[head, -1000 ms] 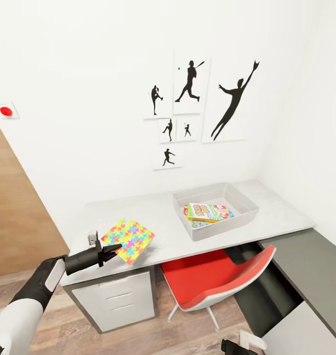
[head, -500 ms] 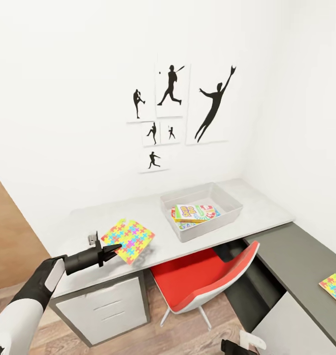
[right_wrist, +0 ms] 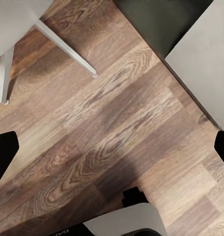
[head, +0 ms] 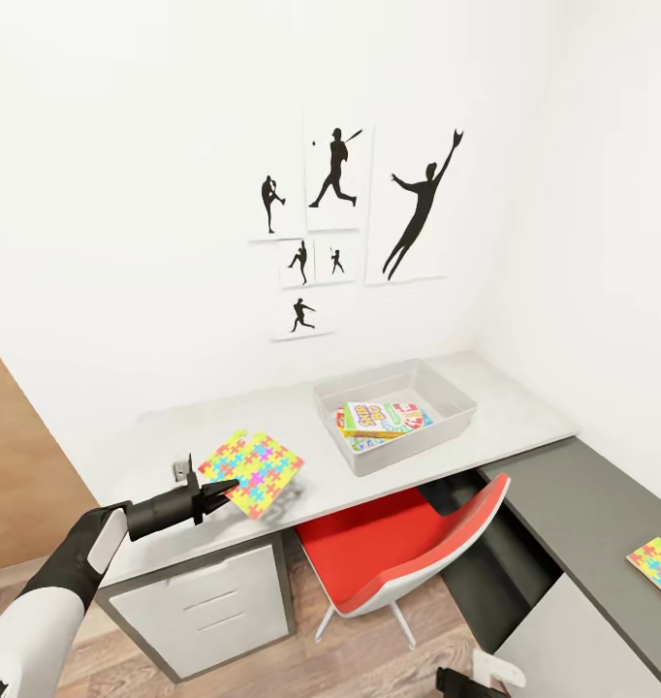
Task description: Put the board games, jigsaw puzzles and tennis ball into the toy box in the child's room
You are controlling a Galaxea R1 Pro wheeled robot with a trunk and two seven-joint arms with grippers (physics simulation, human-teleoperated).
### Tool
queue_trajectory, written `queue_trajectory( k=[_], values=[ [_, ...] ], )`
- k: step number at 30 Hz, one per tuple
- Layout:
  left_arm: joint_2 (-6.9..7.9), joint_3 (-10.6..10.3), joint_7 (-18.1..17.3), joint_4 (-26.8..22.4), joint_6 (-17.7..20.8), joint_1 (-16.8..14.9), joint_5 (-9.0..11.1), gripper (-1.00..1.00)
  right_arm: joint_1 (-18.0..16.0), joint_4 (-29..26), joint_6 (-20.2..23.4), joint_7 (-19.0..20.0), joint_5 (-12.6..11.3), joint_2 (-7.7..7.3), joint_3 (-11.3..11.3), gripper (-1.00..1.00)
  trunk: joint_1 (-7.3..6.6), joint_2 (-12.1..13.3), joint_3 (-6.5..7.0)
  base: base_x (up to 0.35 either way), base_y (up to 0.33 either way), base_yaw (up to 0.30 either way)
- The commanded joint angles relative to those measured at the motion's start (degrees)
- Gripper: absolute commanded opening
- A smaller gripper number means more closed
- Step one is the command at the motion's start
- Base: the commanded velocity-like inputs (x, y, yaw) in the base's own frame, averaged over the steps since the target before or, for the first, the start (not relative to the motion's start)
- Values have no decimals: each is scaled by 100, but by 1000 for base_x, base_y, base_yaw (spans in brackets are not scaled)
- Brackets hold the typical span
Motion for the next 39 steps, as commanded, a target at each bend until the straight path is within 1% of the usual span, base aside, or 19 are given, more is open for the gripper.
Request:
queue_trajectory(
  k=[1, 7, 12, 13, 15, 16, 17, 19, 20, 21, 22, 23, 24, 27, 32, 35, 36, 37, 39],
  values=[
    [-1, 9, -16, 1, 23, -5, -8, -100, -4, -7, -20, -25, -61, -11, 48, 100, 3, -12, -12, 0, 0, 0],
    [8, 37, -18, 1, 22, -5, -14, -100, -4, -53, -26, -9, -51, -57, 44, 100, 3, -12, -12, 0, 0, 0],
    [96, 45, -58, 1, 22, -5, -5, -100, -4, -120, -6, -1, -88, -99, 30, 100, 3, -12, -12, 0, 0, 0],
    [113, 42, -78, 1, 22, -5, -3, -100, -4, -193, 4, 0, -102, -137, 30, 100, 3, -12, -12, 0, 0, 0],
    [135, 39, -118, 1, 22, -5, -1, -100, 7, -388, 24, 2, -121, -262, 27, 100, 3, -12, -12, 0, 0, 0],
    [143, 38, -141, 1, 22, -5, -2, -100, 62, -582, 66, 4, -148, -405, 20, 100, 3, -12, -12, 0, 0, 0],
    [150, 37, -166, 1, 22, -5, -4, -100, 292, -1159, 285, 4, -346, -760, 11, 100, 3, -12, -12, 0, 0, 0],
    [154, 37, -180, 1, 22, -5, -4, -100, 713, -2320, 811, -36, -853, -1260, 2, 100, 3, -12, -12, 0, 0, 0],
    [156, 35, -185, 1, 21, -5, -3, -100, 946, -2914, 1101, -118, -1125, -1476, -8, 100, 3, -12, -12, 0, 0, 0],
    [156, 29, -187, 1, 22, -5, -1, -100, 1168, -3404, 1360, -311, -1367, -1678, -42, 100, 3, -12, -12, 0, 0, 0],
    [157, 22, -189, 1, 22, -5, -1, -100, 1333, -3745, 1552, -526, -1543, -1833, -87, 100, 3, -12, -12, 0, 0, 0],
    [157, 17, -190, 1, 22, -5, 0, -100, 1444, -3975, 1694, -799, -1663, -1936, -152, 100, 3, -12, -12, 0, 0, 0],
    [157, 15, -191, 1, 22, -5, -1, -100, 1514, -4122, 1795, -1037, -1743, -2009, -216, 100, 3, -12, -12, 0, 0, 0],
    [157, 11, -187, 1, 19, -5, -6, -100, 1599, -4298, 2002, -1347, -1841, -2116, -354, 100, 3, -12, -12, 0, 0, 0],
    [156, 4, -184, 1, 17, -5, -7, -100, 1638, -4431, 2170, -1467, -1881, -2172, -554, 100, 3, -12, -12, 0, 0, 0],
    [157, 2, -183, 1, 11, -5, -8, -100, 1649, -4762, 2218, -1483, -1887, -2200, -731, 100, 3, -12, -12, 0, 0, 0],
    [157, 2, -183, 1, 8, -5, -8, -100, 1652, -4978, 2262, -1486, -1888, -2236, -804, 100, 3, -12, -12, 0, 0, 0],
    [156, 1, -183, 1, 7, -5, -6, -100, 1654, -5243, 2354, -1487, -1888, -2304, -870, 100, 3, -12, -12, 0, 0, 0],
    [153, 1, -183, 1, 6, -5, -7, -100, 1655, -5872, 2658, -1494, -1898, -2447, -1035, 100, 3, -12, -12, 0, 0, 0]
  ],
)
